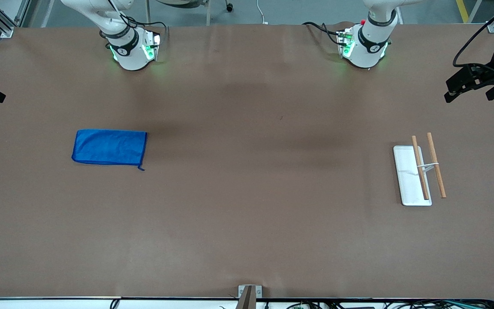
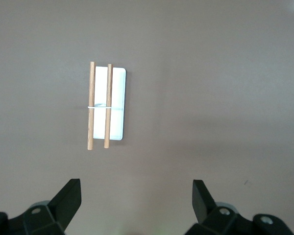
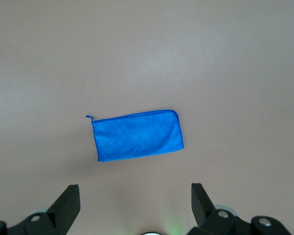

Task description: Right arm passes towel to left arm to hang

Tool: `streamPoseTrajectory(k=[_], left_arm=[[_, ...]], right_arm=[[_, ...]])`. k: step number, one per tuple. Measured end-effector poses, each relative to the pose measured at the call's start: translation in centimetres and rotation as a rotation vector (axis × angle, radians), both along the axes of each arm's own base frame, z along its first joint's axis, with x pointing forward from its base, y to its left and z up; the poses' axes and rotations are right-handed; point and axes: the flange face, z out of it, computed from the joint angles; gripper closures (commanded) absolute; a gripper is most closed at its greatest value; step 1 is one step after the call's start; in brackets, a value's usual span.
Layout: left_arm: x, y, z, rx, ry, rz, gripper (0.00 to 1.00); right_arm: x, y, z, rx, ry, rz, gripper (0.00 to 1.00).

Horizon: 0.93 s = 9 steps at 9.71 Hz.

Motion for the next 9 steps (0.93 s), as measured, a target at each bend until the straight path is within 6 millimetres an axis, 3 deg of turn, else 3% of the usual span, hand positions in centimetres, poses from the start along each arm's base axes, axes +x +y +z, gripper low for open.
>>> streamPoseTrajectory(k=[9], left_arm=[[-0.3,-0.6,0.23,0.021,0.013,-0.019,0.0]], right_arm=[[0.01,0.0,-0.17,0.0,0.003,0.0,0.0]])
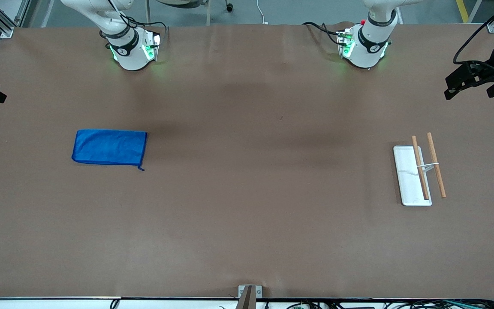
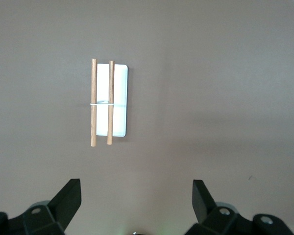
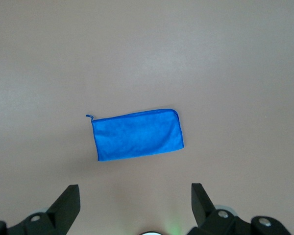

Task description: Right arm passes towel to left arm to hang

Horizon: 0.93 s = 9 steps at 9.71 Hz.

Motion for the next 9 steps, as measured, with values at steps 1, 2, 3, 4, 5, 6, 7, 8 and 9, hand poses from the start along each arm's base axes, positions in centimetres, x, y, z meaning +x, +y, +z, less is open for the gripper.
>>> streamPoseTrajectory(k=[1,2,3,4,5,6,7,8,9], left_arm=[[0.0,0.0,0.0,0.0,0.0,0.0,0.0],[0.0,0.0,-0.1,0.0,0.001,0.0,0.0],[0.1,0.0,-0.1,0.0,0.003,-0.001,0.0],[0.2,0.0,-0.3,-0.001,0.006,-0.002,0.0],[0.4,0.0,-0.6,-0.002,0.012,-0.002,0.0],[0.7,0.0,-1.0,-0.004,0.019,-0.004,0.0],[1.0,0.0,-1.5,-0.005,0.026,-0.005,0.0],[1.1,0.0,-1.7,-0.006,0.03,-0.005,0.0],[1.2,-0.1,-1.8,-0.007,0.032,-0.006,0.0]], right_arm=[[0.0,0.0,0.0,0.0,0.0,0.0,0.0],[0.0,0.0,0.0,0.0,0.0,0.0,0.0],[0.0,0.0,0.0,0.0,0.001,0.0,0.0],[0.0,0.0,0.0,0.0,0.001,0.0,0.0],[0.0,0.0,0.0,0.0,0.001,0.0,0.0],[0.0,0.0,0.0,0.0,0.001,0.0,0.0],[0.0,0.0,-0.1,0.0,0.001,0.0,0.0],[0.0,0.0,-0.1,0.0,0.001,0.0,0.0],[0.0,0.0,-0.1,0.0,0.001,0.0,0.0]])
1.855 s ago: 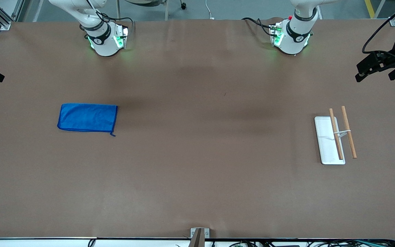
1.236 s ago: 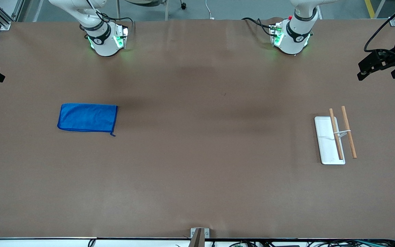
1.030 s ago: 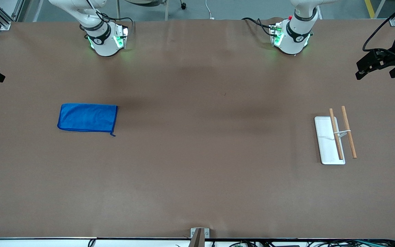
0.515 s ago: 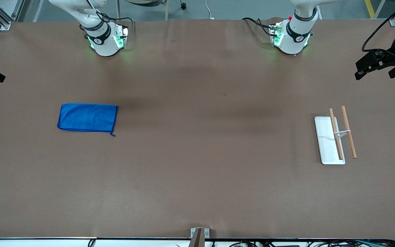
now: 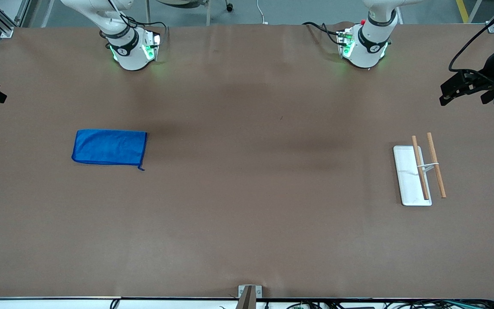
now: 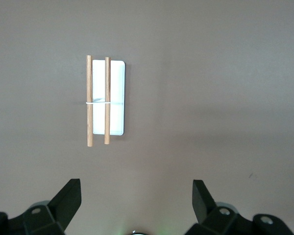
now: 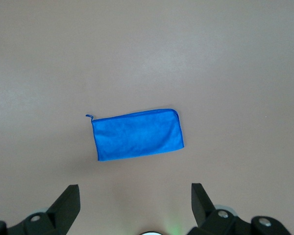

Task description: Right arm passes towel to left arm to hang

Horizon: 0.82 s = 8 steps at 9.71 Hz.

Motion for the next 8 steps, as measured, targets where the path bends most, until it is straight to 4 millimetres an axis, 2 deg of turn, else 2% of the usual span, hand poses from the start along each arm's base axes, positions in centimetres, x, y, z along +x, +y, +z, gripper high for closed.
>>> streamPoseTrajectory(k=[6,7,8], left_arm=[[0.1,-0.1,0.4,-0.002,-0.02,-0.002,0.0],[0.2,-0.1,0.4,-0.002,-0.019,-0.003,0.0],[0.2,-0.1,0.3,-0.002,-0.018,-0.003,0.0]], right_arm=[[0.0,0.0,-0.1,0.001,0.004,0.013,0.0],[-0.2,0.2,-0.7,0.007,0.034,0.044,0.0],[-0.3,0.4,-2.5,0.016,0.082,0.069,0.0]])
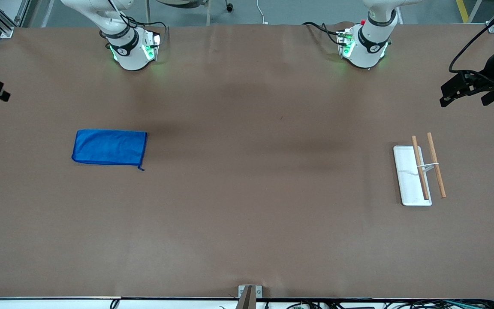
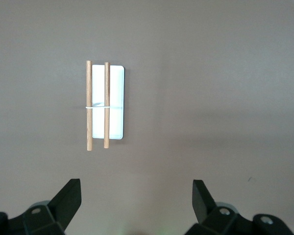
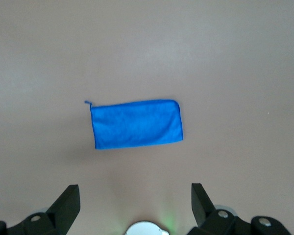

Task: Right arm passes towel to left arm to hang
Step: 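Reach the right gripper down and grasp the blue towel's end, lifting it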

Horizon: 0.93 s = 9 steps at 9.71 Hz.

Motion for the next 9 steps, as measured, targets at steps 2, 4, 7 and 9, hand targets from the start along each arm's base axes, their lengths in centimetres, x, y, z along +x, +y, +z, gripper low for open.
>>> streamPoseTrajectory(k=[2,4,7,9], left_arm=[[0.1,0.0,-0.1,-0.001,0.002,0.0,0.0],[0.4,0.1,-0.5,-0.002,0.005,0.0,0.0],[0.5,-0.3,-0.7,-0.003,0.007,-0.008,0.0],[0.5,-1.1,-0.8,-0.003,0.01,-0.023,0.0]], right_arm=[[1.1,0.1,-6.8,0.006,0.037,0.017,0.0],[1.8,0.8,-15.5,0.004,0.016,0.039,0.0],[-1.2,2.3,-29.4,-0.007,-0.084,0.079,0.0],[-4.0,2.6,-35.9,-0.013,-0.145,0.096,0.01]])
